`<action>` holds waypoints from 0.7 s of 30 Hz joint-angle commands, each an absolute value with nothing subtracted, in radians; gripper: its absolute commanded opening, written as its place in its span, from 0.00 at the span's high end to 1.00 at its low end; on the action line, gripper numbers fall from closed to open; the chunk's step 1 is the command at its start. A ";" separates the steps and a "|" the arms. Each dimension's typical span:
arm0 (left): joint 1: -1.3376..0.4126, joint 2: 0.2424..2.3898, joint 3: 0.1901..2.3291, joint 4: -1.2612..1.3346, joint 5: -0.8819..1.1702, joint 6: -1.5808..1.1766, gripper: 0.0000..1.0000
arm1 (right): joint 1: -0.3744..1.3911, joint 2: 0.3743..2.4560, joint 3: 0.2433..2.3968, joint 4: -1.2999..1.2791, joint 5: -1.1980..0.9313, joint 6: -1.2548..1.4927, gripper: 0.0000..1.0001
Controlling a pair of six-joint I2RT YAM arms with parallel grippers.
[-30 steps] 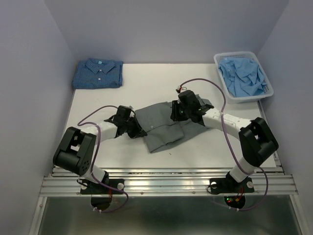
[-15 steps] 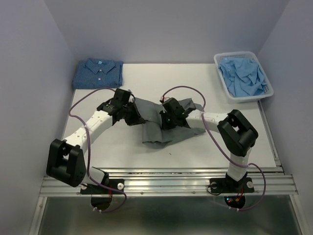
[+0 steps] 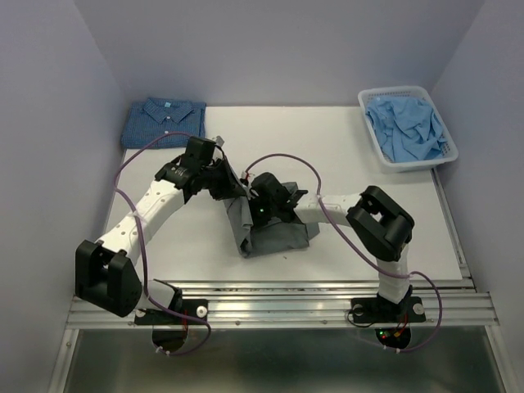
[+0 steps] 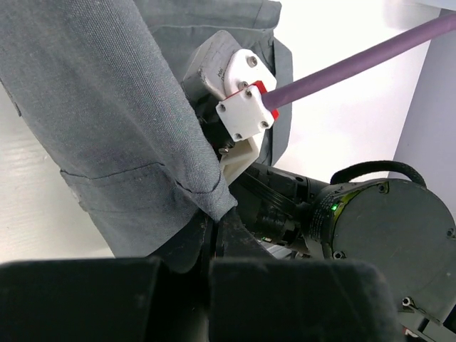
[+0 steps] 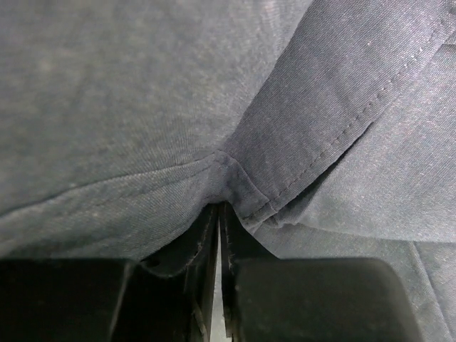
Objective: Fold and stack the long sleeve shirts
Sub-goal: Fold the shirt
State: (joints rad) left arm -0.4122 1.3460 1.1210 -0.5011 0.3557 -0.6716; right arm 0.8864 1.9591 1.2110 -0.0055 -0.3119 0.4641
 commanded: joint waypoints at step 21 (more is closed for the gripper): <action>-0.423 1.267 1.134 -0.583 0.284 -0.508 1.00 | 0.724 1.639 1.184 -0.385 0.284 0.502 0.27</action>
